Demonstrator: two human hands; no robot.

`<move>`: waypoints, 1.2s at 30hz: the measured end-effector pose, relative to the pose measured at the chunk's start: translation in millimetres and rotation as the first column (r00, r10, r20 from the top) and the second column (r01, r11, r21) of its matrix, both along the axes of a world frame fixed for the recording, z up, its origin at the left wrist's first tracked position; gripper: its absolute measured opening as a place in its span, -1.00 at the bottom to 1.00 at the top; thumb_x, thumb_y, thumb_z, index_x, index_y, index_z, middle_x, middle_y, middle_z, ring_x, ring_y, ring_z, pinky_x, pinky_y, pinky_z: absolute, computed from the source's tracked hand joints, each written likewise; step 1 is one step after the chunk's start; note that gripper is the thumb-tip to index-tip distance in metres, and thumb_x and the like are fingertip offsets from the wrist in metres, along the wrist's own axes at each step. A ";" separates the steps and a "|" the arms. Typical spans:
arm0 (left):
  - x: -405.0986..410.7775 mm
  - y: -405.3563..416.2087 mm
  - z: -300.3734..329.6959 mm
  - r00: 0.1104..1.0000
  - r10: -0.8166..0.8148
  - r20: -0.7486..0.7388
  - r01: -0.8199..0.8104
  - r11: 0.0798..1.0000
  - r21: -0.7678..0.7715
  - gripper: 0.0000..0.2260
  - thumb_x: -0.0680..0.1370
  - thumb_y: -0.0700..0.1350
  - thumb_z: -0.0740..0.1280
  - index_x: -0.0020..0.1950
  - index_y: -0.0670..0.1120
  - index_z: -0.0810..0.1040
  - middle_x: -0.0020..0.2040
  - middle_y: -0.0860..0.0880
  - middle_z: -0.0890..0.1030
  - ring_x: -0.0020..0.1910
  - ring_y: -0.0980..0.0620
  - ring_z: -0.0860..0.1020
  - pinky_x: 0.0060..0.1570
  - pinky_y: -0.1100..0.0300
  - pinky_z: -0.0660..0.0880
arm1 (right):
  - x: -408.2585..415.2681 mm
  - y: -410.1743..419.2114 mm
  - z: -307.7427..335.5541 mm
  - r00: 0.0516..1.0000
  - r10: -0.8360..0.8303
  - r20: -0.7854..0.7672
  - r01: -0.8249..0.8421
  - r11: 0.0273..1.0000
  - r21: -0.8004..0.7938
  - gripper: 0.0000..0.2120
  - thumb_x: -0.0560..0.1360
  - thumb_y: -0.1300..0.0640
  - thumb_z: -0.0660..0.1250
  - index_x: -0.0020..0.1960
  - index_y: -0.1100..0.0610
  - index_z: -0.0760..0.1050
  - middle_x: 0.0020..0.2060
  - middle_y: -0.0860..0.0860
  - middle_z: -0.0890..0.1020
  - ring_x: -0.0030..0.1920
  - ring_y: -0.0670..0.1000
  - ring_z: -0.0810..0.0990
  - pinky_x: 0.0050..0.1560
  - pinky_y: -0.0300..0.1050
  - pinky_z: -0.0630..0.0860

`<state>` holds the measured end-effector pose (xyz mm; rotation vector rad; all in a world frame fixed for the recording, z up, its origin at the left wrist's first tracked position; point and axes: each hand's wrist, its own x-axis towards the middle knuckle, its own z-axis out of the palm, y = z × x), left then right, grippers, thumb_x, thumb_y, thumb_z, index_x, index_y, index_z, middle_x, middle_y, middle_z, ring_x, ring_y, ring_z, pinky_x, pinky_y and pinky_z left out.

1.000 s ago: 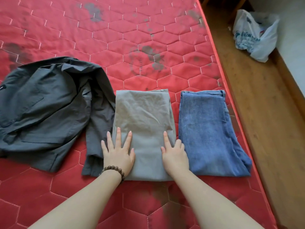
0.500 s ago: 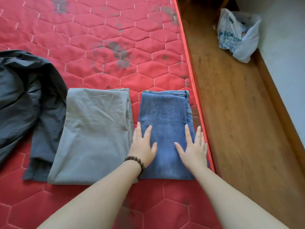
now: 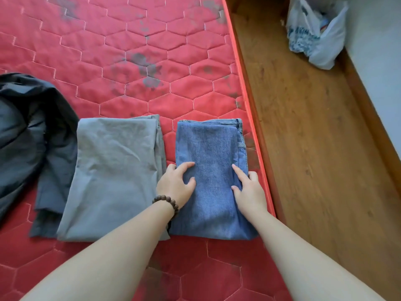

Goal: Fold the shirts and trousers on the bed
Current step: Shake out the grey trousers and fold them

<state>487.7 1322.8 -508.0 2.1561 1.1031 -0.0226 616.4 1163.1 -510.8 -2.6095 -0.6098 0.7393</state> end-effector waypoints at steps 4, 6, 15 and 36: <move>-2.2 -0.2 26.3 0.997 -0.034 0.076 0.029 0.998 0.064 -0.64 0.52 -0.01 0.31 0.32 0.19 0.47 -0.07 0.08 0.35 -0.12 -0.02 0.52 -0.17 0.17 0.44 | -14.5 0.9 25.6 0.993 -0.016 0.114 0.008 0.998 0.064 -0.50 0.55 0.23 0.23 0.43 -0.13 0.35 0.24 0.01 0.37 -0.13 0.10 0.53 -0.07 -0.02 0.50; -5.7 5.4 40.9 0.993 -0.050 0.107 0.040 0.995 0.087 -0.63 0.53 -0.01 0.30 0.33 0.19 0.46 -0.06 0.10 0.34 -0.18 0.04 0.48 -0.21 0.21 0.37 | -19.9 5.7 42.8 0.986 -0.028 0.166 0.010 0.994 0.109 -0.51 0.54 0.25 0.24 0.41 -0.10 0.39 0.25 0.02 0.40 -0.09 0.11 0.54 -0.06 -0.04 0.50; -61.3 70.7 106.3 0.960 0.001 0.281 -0.052 0.984 0.172 -0.63 0.50 -0.07 0.35 0.31 0.13 0.51 -0.07 0.10 0.34 -0.24 -0.02 0.50 -0.24 0.19 0.43 | -71.7 77.2 108.4 0.948 0.013 0.319 -0.095 0.965 0.243 -0.51 0.50 0.30 0.30 0.38 -0.03 0.44 0.24 0.10 0.43 -0.12 0.19 0.59 -0.12 -0.02 0.52; -203.0 136.1 15.0 0.990 0.095 0.104 -0.119 0.959 0.259 -0.53 0.44 -0.18 0.45 0.34 0.02 0.52 0.23 -0.17 0.49 -0.32 -0.19 0.60 -0.41 0.04 0.54 | -200.9 152.3 20.3 0.995 0.095 0.044 -0.101 0.983 0.151 -0.47 0.57 0.24 0.21 0.47 -0.11 0.28 0.45 0.04 0.20 0.17 0.13 0.53 0.17 -0.04 0.47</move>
